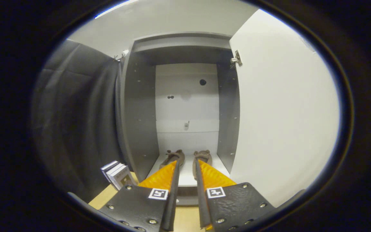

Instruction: Open the shoe cabinet door, grab the shoes and put them into the shoe cabinet, then close the shoe cabinet door.

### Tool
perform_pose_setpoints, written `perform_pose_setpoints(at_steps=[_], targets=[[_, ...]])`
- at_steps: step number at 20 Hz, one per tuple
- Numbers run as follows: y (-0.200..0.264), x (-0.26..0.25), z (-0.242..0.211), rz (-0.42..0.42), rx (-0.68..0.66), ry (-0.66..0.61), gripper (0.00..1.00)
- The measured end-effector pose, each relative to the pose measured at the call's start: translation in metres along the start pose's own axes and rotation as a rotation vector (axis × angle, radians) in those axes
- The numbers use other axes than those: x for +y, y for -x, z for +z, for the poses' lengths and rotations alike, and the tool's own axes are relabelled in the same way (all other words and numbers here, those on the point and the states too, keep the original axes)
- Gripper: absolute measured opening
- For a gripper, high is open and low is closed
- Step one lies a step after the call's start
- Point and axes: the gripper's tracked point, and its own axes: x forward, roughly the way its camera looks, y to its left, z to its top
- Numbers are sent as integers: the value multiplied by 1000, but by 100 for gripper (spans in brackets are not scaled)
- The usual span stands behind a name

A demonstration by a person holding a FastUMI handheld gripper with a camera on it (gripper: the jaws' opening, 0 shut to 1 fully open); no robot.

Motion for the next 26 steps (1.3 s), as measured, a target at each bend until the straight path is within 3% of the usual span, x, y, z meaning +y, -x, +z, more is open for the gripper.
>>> perform_pose_setpoints(at_steps=[12,21,26], targets=[[150,-26,6,215,-46,15,29],[211,-106,27,122,-94,-15,30],[228,-165,31,13,-113,-50,29]])
